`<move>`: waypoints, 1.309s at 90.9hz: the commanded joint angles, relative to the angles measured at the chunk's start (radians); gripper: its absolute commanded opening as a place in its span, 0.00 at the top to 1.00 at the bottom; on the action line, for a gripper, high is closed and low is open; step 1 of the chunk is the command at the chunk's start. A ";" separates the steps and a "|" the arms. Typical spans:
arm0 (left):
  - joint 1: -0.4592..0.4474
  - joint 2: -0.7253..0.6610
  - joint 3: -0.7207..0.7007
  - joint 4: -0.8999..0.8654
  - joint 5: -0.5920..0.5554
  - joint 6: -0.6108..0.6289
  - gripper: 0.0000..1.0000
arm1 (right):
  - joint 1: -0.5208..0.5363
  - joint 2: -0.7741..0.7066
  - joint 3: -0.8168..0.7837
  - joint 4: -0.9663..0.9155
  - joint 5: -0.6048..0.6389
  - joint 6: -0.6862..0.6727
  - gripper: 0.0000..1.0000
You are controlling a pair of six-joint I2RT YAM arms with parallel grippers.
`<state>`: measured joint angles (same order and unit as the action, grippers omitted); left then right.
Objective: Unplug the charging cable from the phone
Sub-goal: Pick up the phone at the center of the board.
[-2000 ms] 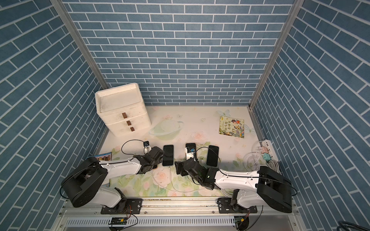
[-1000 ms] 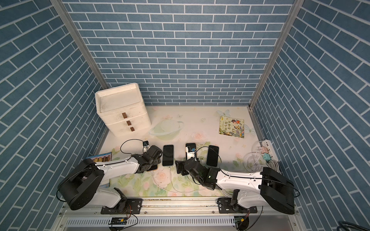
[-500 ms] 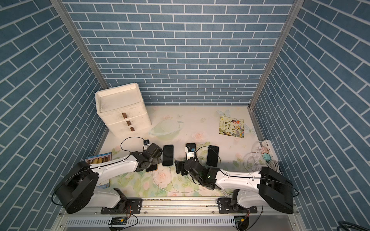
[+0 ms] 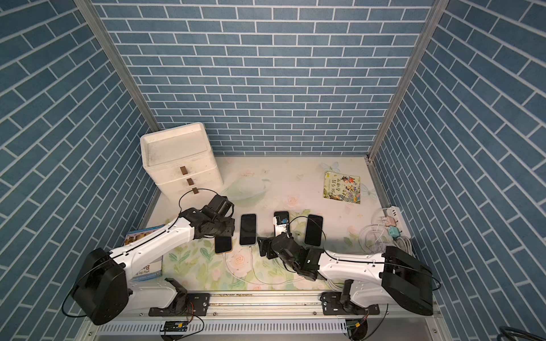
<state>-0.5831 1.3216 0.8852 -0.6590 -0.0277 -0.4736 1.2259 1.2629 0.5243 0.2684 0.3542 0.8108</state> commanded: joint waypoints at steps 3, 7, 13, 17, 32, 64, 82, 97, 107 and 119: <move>-0.003 0.004 0.023 -0.115 0.107 0.093 0.47 | 0.006 -0.028 -0.016 0.009 0.013 -0.039 0.12; -0.003 0.014 0.020 -0.118 0.097 0.085 0.47 | 0.004 -0.031 -0.016 0.007 0.016 -0.041 0.12; -0.002 0.034 0.017 -0.122 0.045 0.076 0.47 | 0.006 -0.035 -0.015 0.001 0.019 -0.045 0.12; -0.001 0.054 0.023 -0.124 0.016 0.067 0.48 | 0.006 -0.036 -0.015 0.001 0.020 -0.045 0.12; 0.007 0.117 0.019 -0.062 -0.072 -0.014 0.26 | 0.006 -0.036 -0.007 -0.006 0.023 -0.051 0.11; 0.002 0.097 -0.176 0.224 -0.187 -0.262 0.00 | 0.004 -0.071 -0.003 -0.043 0.032 -0.053 0.11; 0.002 0.101 -0.218 0.239 -0.210 -0.258 0.00 | 0.006 -0.105 -0.024 -0.028 0.033 -0.047 0.11; 0.002 0.143 -0.219 0.260 -0.200 -0.245 0.00 | 0.007 -0.099 -0.027 -0.020 0.022 -0.038 0.11; 0.003 0.168 -0.223 0.280 -0.188 -0.241 0.01 | 0.009 -0.104 -0.031 -0.020 0.023 -0.036 0.11; 0.001 0.191 -0.240 0.302 -0.171 -0.249 0.09 | 0.015 -0.109 -0.034 -0.016 0.023 -0.032 0.11</move>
<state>-0.5823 1.4731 0.6720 -0.3592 -0.2131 -0.7181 1.2308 1.1702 0.5064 0.2523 0.3698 0.7853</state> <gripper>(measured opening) 0.952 0.892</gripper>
